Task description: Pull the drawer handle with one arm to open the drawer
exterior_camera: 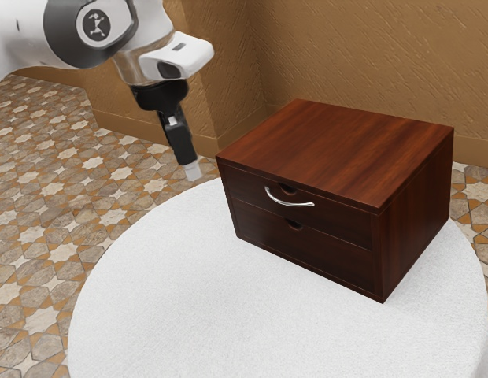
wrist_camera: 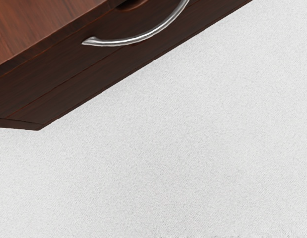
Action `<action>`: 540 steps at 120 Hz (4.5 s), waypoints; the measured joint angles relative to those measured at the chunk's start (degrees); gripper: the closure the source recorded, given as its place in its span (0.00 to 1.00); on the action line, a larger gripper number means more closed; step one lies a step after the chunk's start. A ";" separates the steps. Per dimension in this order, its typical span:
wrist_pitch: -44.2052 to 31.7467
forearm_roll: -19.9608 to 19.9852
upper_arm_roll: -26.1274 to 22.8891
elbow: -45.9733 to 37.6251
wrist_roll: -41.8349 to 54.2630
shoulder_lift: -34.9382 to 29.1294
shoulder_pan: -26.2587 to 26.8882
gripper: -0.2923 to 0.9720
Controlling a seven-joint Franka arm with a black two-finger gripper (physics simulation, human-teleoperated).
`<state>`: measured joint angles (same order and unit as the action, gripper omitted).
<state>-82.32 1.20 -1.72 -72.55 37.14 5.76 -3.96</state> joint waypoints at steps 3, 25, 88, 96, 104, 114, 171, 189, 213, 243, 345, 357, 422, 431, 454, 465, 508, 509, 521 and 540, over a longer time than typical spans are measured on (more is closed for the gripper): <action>-0.17 -0.68 0.00 -0.24 1.71 0.21 0.15 0.23; -4.82 -5.93 0.00 -5.58 13.46 -0.09 5.92 0.23; -31.81 -5.83 0.74 -28.01 34.59 -9.04 7.55 0.23; -33.91 -5.51 0.73 -28.22 36.34 -8.45 7.46 0.23; -35.62 -5.30 0.73 -28.65 37.90 -8.20 7.34 0.23; -37.15 -4.62 0.75 -29.10 39.81 -8.16 7.18 0.23; -41.77 -1.70 0.76 -31.46 48.33 -6.61 7.45 0.23; -42.95 -1.65 0.86 -31.45 49.89 -5.79 7.71 0.23; -43.87 -1.42 1.00 -31.48 51.44 -4.88 8.05 0.23; -44.63 -1.30 1.63 -31.80 52.76 -4.51 8.69 0.23; -48.85 -1.93 2.84 -32.94 54.57 -4.15 8.24 0.43; -49.85 -2.06 3.24 -32.88 54.72 -3.36 8.67 0.46; -52.50 -1.94 3.65 -32.60 55.54 -3.35 9.11 0.76; -52.55 -1.82 3.61 -32.59 55.53 -3.49 9.06 0.78; -52.05 -1.47 3.74 -32.63 55.34 -3.78 9.14 0.81; -51.32 -1.37 3.75 -32.66 55.10 -3.91 9.13 0.81; -46.25 -1.19 4.02 -32.69 53.42 -5.53 9.43 0.83; -46.13 -1.19 4.04 -32.69 53.36 -5.57 9.45 0.83; -44.60 -0.99 3.75 -32.70 52.73 -5.99 9.13 0.83; -42.33 -0.84 3.57 -32.92 51.62 -6.67 8.95 0.81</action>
<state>-124.65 0.36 1.85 -105.47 88.76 -0.91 4.99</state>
